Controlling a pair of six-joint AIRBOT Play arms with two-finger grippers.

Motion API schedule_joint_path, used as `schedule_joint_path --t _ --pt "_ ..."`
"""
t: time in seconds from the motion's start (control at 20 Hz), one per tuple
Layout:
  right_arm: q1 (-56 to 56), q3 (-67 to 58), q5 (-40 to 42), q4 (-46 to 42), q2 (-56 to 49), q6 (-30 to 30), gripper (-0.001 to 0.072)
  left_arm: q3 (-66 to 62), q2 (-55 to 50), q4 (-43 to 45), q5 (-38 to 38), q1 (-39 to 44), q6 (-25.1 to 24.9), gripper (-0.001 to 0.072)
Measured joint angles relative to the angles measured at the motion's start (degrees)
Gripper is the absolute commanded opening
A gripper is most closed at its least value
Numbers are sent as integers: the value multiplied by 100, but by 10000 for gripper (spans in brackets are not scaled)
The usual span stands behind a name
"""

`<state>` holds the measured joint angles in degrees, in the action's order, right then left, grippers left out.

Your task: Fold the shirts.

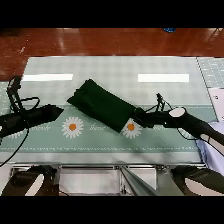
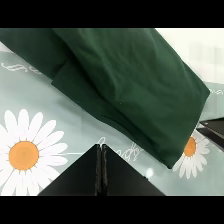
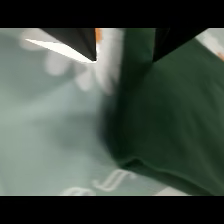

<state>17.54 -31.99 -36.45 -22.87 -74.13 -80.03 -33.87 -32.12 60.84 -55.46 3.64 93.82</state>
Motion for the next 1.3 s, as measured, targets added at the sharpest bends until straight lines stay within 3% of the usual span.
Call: schedule_joint_path --t 0.1,0.25,0.55,0.95,1.3 --pt "151 -280 -127 254 -378 170 395 0 -39 2 0 0 -2 22" --pt "420 -837 -149 372 -855 376 25 0 -105 -17 0 0 -2 22" --pt "562 -2396 -645 195 -1147 833 22 0 -144 -76 0 0 -4 22" --pt "-107 -5077 -1639 -1663 -782 70 22 0 -151 -85 -28 0 -4 22" --pt "-2153 -6092 -2981 -2559 142 -509 22 0 -151 -140 -59 0 -4 22"
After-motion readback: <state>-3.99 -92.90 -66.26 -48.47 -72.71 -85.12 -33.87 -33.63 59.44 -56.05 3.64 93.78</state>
